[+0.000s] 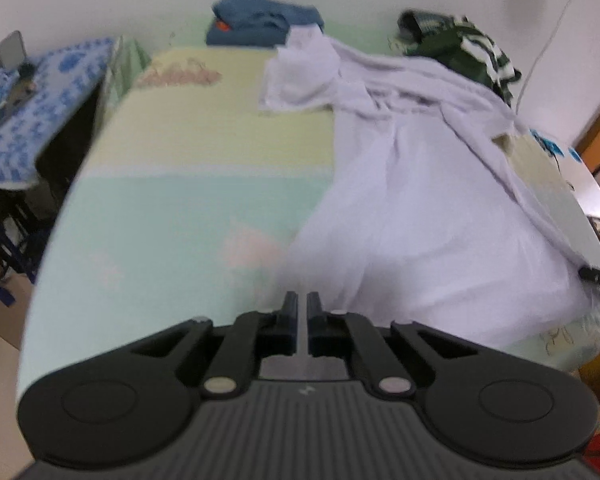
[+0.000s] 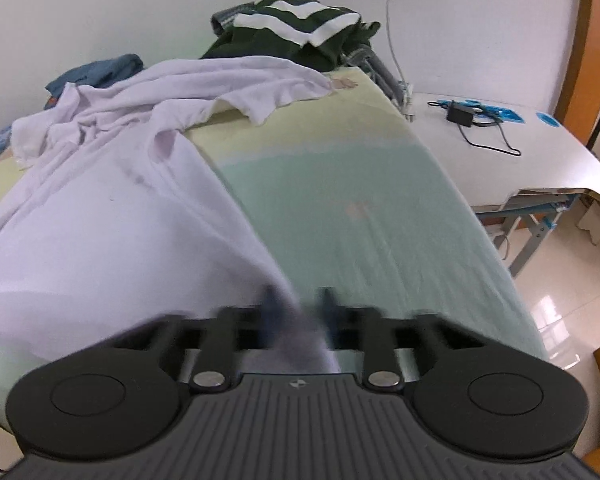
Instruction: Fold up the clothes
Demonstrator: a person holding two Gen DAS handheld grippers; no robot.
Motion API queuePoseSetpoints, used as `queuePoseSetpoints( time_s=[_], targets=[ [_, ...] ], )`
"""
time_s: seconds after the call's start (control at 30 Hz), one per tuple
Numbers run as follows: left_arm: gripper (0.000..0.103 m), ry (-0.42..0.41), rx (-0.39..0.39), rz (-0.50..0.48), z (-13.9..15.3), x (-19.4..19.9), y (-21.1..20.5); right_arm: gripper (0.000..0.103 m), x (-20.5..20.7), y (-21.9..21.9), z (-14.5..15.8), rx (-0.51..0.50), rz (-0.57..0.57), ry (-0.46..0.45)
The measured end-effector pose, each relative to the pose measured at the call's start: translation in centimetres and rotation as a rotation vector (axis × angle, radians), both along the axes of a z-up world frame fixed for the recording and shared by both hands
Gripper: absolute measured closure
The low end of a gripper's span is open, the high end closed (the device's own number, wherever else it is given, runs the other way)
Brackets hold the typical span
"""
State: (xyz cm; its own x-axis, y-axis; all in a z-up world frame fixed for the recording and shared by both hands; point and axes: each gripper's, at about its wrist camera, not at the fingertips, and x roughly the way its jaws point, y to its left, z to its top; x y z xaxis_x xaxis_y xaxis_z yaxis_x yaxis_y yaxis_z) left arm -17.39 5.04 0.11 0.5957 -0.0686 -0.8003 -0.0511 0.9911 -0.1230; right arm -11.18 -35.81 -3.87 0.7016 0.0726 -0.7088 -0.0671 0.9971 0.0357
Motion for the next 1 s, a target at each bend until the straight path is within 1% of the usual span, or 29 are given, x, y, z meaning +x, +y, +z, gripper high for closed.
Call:
queuePoseSetpoints(
  time_s=[0.03,0.07,0.1,0.13,0.2,0.23,0.27,0.3,0.33,0.4,0.43,0.47,0.57,0.6,0.63,0.67,0.8,1.0],
  targets=[
    [0.095,-0.015,0.038,-0.006,-0.2,-0.1,-0.4,0.095,-0.1,0.2,0.1,-0.004,-0.003,-0.007],
    [0.088,-0.026,0.057,-0.019,-0.4,-0.1,-0.5,0.096,-0.1,0.5,0.3,-0.008,-0.007,-0.013],
    [0.061,-0.02,0.063,-0.034,-0.7,0.0,-0.6,0.098,-0.2,0.7,0.5,-0.013,-0.01,-0.02],
    [0.047,-0.006,0.051,-0.052,-1.1,0.2,-0.5,0.098,-0.2,1.0,0.6,-0.017,-0.014,-0.027],
    [0.046,0.002,0.024,-0.071,-1.4,0.5,-0.5,0.098,-0.3,1.3,0.8,-0.035,-0.015,-0.029],
    [0.042,0.005,0.011,-0.08,-1.6,0.6,-0.4,0.098,-0.3,1.5,0.9,-0.045,-0.015,-0.03],
    [0.038,0.003,0.004,-0.089,-1.7,0.7,-0.5,0.098,-0.2,1.7,0.8,-0.064,-0.013,-0.02],
    [0.028,-0.002,0.004,-0.096,-1.8,0.9,-0.6,0.098,-0.2,1.9,0.7,-0.075,-0.01,-0.013],
    [0.024,-0.005,0.009,-0.093,-2.0,1.1,-0.6,0.098,-0.2,2.1,0.6,-0.085,-0.007,-0.006],
    [0.026,0.011,0.01,-0.073,-2.5,1.6,-0.4,0.098,-0.3,2.4,0.3,-0.097,-0.007,-0.003],
    [0.033,0.02,0.011,-0.063,-2.8,1.8,-0.3,0.098,-0.3,2.5,0.2,-0.1,-0.007,-0.001],
    [0.037,0.023,0.019,-0.061,-2.9,2.0,-0.4,0.098,-0.3,2.5,0.2,-0.101,-0.011,0.0],
    [0.067,0.025,0.05,-0.064,-2.9,2.3,-0.6,0.1,-0.4,2.7,0.1,-0.097,-0.028,-0.007],
    [0.08,0.021,0.069,-0.065,-2.8,2.2,-0.7,0.1,-0.4,2.6,0.3,-0.09,-0.038,-0.014],
    [0.092,0.021,0.075,-0.071,-2.7,2.2,-0.7,0.1,-0.5,2.5,0.4,-0.083,-0.049,-0.022],
    [0.097,0.02,0.07,-0.071,-2.5,2.1,-0.7,0.1,-0.5,2.4,0.6,-0.073,-0.06,-0.027],
    [0.098,-0.034,0.065,-0.049,-0.5,0.7,-0.8,0.101,-0.8,1.6,2.0,-0.007,-0.093,-0.046],
    [0.098,-0.125,0.035,-0.058,4.4,-1.9,-0.3,0.101,-1.7,0.5,5.9,0.113,-0.088,-0.095]
  ],
)
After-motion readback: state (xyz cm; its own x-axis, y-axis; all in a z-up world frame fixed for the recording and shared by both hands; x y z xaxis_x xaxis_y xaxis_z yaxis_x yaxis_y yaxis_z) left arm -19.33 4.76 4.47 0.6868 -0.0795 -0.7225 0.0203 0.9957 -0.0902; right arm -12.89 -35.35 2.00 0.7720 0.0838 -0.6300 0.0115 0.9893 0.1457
